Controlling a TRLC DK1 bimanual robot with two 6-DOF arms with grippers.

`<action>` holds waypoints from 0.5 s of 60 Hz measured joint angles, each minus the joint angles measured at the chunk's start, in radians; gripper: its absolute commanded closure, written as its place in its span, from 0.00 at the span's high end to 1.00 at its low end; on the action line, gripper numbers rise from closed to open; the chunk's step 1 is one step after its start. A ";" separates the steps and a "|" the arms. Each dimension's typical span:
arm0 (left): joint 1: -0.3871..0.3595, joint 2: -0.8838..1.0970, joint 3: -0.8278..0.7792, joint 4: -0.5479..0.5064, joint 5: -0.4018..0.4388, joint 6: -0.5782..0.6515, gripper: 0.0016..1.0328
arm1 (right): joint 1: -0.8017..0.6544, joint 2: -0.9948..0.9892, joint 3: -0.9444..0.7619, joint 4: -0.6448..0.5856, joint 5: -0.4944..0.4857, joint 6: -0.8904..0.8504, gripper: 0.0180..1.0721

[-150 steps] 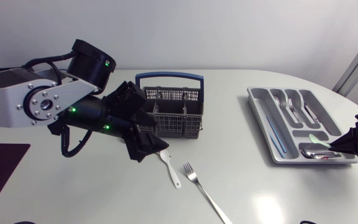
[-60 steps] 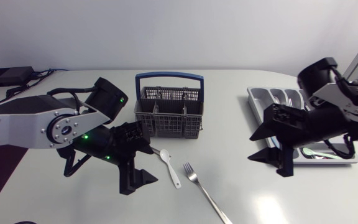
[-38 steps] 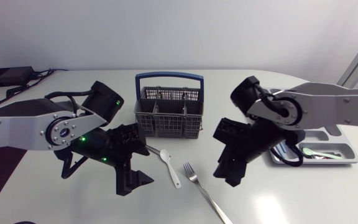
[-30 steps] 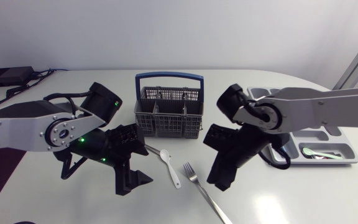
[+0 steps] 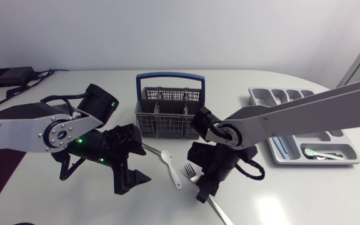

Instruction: Unload the cutlery basket into the drawer organizer.

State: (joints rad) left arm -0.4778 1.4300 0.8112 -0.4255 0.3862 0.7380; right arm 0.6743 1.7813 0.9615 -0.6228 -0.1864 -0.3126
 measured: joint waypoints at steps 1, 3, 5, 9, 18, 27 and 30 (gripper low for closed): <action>0.000 0.000 0.000 0.000 0.000 0.000 0.95 | 0.003 0.001 0.000 0.003 0.004 0.004 0.20; 0.000 0.000 -0.001 0.001 0.000 0.000 0.95 | 0.010 0.003 0.000 0.007 0.019 0.016 0.17; 0.000 0.000 -0.002 0.001 0.000 0.000 0.95 | 0.017 0.003 0.000 0.015 0.034 0.026 0.13; 0.002 0.000 -0.005 0.002 0.000 0.001 0.95 | 0.025 0.004 0.000 0.028 0.057 0.038 0.08; 0.012 0.000 -0.014 0.001 0.000 0.004 0.95 | 0.031 0.004 -0.004 0.064 0.099 0.052 0.06; 0.012 0.000 -0.014 0.002 0.000 0.004 0.95 | 0.028 -0.018 -0.030 0.086 0.109 0.052 0.06; 0.012 -0.001 -0.014 0.001 0.000 0.004 0.95 | 0.019 -0.034 -0.045 0.084 0.113 0.051 0.06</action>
State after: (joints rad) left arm -0.4656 1.4292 0.7971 -0.4244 0.3866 0.7422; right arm 0.6933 1.7473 0.9161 -0.5385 -0.0738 -0.2615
